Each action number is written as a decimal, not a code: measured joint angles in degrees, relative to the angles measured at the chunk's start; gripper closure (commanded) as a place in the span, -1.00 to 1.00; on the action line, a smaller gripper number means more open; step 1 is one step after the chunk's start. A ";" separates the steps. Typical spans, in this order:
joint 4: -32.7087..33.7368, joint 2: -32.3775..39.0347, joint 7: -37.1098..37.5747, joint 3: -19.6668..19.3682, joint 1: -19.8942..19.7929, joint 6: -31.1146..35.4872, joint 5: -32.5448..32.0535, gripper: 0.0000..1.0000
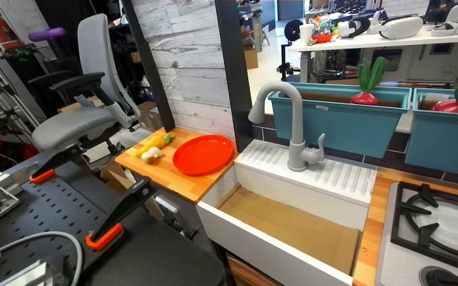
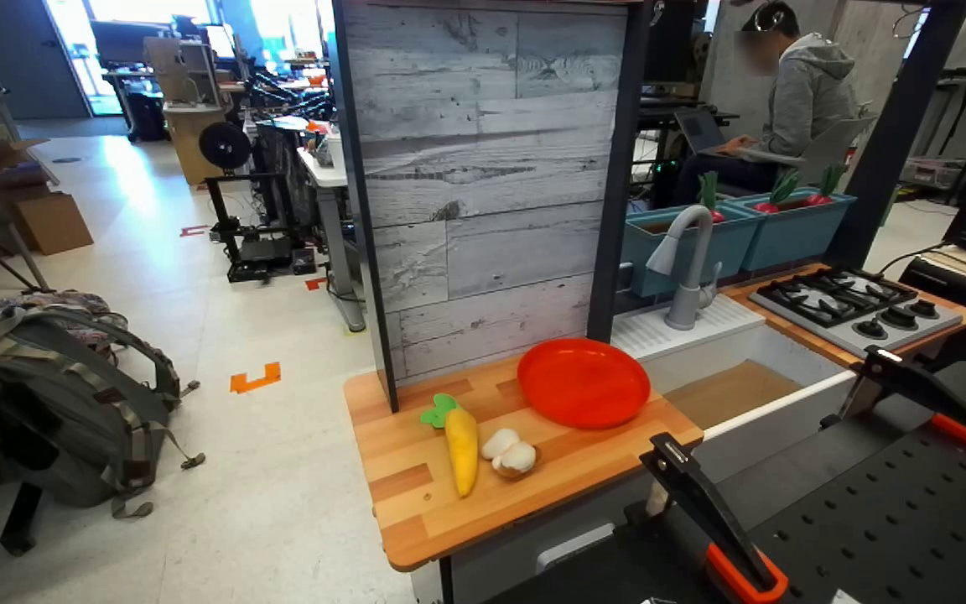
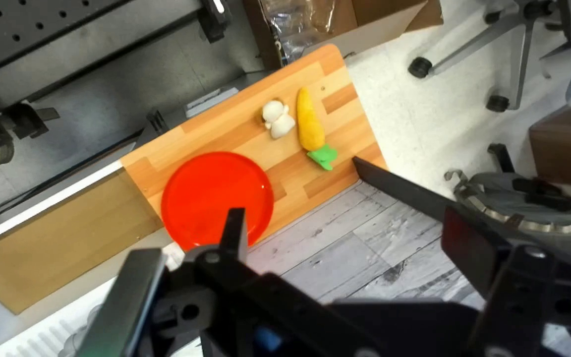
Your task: Turn the tap nozzle to the right
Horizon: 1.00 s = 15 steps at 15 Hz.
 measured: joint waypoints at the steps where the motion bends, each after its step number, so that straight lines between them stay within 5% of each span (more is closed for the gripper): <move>1: 0.33 1.31 -0.01 -0.46 -0.51 1.88 0.00 -1.00; 5: 2.97 7.81 -0.01 -2.37 -1.77 8.52 0.05 -1.00; 15: 14.87 25.92 -4.41 -5.46 -5.55 10.67 5.27 -1.00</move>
